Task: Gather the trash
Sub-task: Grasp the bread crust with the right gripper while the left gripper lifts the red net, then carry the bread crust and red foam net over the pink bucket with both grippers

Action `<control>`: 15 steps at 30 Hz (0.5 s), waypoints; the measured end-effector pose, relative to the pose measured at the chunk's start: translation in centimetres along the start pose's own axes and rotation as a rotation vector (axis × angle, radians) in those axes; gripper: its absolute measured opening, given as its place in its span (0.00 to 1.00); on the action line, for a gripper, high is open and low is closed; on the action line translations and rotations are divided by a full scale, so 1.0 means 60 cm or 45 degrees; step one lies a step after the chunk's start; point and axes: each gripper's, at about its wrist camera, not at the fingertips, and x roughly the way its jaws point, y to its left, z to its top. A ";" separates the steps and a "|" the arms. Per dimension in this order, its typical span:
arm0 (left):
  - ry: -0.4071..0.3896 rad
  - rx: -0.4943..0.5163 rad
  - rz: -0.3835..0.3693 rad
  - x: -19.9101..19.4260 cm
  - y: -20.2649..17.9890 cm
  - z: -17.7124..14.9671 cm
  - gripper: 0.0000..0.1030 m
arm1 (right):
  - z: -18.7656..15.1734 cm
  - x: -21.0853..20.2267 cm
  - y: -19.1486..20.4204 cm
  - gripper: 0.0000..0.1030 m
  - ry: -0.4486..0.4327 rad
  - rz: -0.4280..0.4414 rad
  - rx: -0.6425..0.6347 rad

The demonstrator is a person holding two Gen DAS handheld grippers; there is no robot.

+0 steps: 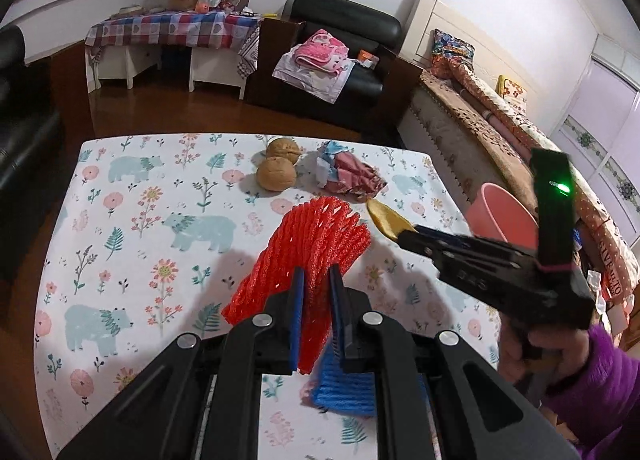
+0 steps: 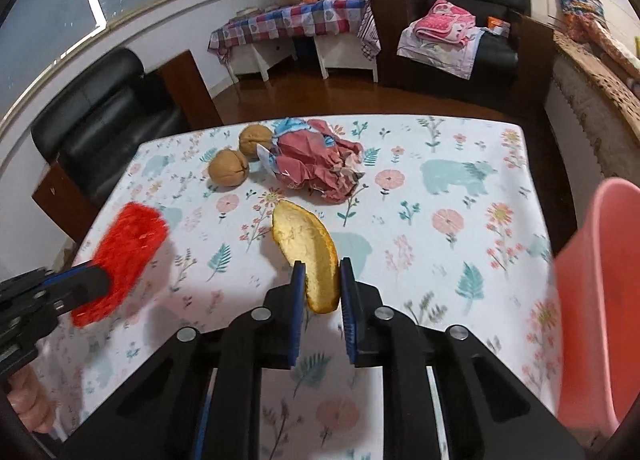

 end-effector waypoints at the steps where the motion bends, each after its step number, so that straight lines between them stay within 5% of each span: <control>1: -0.004 -0.005 0.000 0.001 -0.008 0.005 0.11 | -0.004 -0.016 -0.001 0.17 -0.017 0.005 0.012; 15: -0.060 0.030 0.080 0.014 -0.108 0.044 0.11 | -0.029 -0.150 -0.046 0.17 -0.161 -0.078 0.102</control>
